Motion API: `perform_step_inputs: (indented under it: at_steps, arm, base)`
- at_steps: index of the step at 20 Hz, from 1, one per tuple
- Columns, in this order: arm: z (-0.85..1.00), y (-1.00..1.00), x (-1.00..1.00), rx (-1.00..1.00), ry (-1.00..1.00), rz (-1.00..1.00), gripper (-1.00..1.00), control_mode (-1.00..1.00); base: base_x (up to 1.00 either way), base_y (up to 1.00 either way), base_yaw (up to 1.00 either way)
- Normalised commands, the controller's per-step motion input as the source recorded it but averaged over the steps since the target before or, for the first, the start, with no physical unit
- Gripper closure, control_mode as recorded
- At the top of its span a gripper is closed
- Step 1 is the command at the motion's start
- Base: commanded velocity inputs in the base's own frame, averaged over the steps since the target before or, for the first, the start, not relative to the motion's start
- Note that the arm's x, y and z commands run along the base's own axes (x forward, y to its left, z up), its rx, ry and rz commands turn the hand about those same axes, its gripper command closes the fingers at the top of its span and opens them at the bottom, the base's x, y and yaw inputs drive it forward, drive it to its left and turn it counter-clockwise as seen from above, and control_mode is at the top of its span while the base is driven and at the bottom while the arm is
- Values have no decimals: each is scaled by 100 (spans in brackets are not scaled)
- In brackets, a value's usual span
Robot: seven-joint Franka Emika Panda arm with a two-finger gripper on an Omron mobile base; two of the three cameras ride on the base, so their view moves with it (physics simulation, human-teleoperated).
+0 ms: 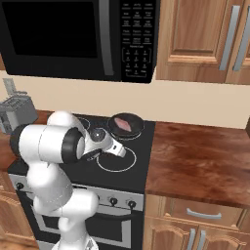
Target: Pick up the pan with the steak in it and place it on the dining table. Then place the steak on the plate.
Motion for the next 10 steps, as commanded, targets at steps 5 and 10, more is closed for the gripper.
perform_step_inputs:
  at_steps: [5,10]
  arm:
    - [100,16,-63,-6,6,12,100,-100]
    - [97,18,-65,-9,11,13,100,-100]
  base:
    - [0,0,0]
    - [0,0,0]
